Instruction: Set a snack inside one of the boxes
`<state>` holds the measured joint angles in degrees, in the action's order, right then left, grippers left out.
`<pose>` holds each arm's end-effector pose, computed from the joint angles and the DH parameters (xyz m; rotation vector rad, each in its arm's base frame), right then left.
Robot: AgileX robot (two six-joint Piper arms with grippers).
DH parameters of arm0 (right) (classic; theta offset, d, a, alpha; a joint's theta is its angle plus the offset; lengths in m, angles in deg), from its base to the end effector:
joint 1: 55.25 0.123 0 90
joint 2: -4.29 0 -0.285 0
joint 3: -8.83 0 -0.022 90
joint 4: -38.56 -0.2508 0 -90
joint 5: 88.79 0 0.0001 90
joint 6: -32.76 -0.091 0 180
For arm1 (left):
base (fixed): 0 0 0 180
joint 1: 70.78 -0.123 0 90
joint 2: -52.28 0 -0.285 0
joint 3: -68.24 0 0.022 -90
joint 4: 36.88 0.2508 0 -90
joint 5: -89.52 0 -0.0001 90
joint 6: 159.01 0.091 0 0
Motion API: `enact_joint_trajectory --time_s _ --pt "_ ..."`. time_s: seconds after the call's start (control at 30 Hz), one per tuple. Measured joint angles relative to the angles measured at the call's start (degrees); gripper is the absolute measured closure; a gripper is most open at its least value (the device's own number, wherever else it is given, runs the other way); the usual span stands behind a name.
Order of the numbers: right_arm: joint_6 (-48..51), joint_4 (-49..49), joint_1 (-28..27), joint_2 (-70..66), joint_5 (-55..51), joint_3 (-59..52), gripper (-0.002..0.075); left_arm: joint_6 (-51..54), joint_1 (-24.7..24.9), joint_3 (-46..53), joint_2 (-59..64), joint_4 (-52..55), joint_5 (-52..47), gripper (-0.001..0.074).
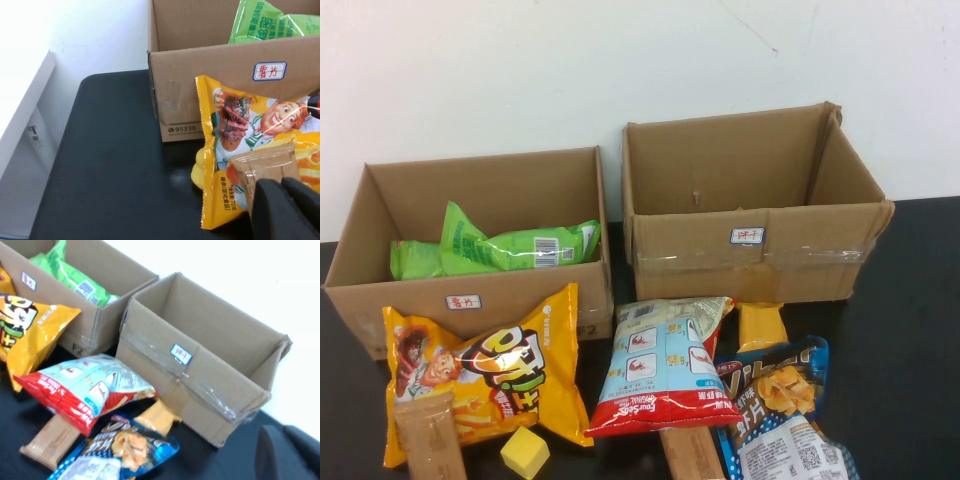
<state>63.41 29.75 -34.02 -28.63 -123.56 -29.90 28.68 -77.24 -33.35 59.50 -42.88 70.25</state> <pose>0.0707 0.0360 0.3525 -0.7587 1.6884 0.0547 0.0536 0.0029 0.1765 -0.0465 1.8290 0.0727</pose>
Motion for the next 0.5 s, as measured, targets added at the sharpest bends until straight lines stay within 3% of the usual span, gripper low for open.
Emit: enact_joint_trajectory --time_s 0.33,0.5 --pt "-2.04 0.89 -0.46 15.65 18.00 -21.28 0.0727 0.00 0.00 0.00 0.00 0.00 0.00 0.0738" --pt "-3.76 1.13 -7.98 21.97 20.29 -28.16 0.0727 0.00 0.00 0.00 0.00 0.00 0.00 0.0738"
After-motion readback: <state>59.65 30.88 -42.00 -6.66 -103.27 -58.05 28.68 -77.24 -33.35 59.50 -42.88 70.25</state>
